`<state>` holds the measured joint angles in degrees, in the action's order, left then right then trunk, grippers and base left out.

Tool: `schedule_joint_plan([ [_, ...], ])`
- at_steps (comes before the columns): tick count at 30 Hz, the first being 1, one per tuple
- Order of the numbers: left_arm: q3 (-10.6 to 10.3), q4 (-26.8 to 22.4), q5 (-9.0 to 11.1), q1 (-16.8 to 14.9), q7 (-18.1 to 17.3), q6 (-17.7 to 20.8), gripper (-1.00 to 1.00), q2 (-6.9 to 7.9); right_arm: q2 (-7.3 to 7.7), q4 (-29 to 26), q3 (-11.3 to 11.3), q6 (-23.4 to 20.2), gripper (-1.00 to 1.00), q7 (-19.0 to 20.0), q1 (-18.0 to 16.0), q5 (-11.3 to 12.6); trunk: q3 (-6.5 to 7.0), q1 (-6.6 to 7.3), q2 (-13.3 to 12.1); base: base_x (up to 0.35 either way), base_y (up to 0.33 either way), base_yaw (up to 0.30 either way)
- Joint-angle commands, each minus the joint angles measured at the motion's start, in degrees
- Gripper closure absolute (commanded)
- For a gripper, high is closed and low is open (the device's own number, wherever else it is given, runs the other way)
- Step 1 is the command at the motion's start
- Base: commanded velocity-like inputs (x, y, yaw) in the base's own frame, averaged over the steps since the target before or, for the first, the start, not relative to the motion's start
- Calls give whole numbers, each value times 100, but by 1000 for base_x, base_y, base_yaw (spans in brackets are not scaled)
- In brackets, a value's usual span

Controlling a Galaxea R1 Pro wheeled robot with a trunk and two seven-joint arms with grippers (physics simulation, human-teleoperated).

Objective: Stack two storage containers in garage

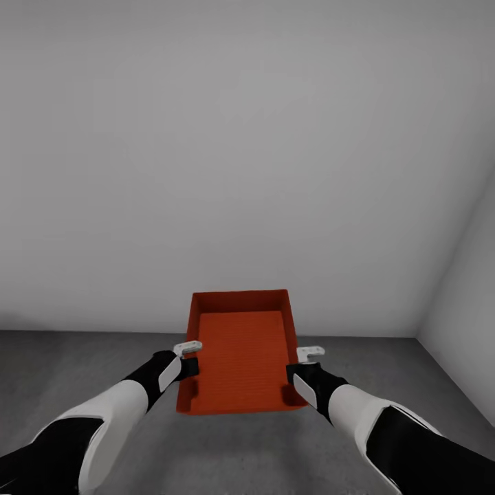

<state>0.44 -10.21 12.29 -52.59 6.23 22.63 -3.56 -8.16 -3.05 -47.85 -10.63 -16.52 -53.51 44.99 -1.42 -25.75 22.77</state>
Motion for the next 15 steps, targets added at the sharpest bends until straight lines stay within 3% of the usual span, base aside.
schedule_joint_plan([
  [1,29,-87,63,-6,13,-127,100,-5,-1,-3,-244,-35,100,-9,-1,177,-24,-3,15,0,0,0],
  [15,30,-88,63,-6,15,-127,100,-8,-10,-3,-245,-35,100,-9,-1,177,-153,-3,15,0,0,0],
])
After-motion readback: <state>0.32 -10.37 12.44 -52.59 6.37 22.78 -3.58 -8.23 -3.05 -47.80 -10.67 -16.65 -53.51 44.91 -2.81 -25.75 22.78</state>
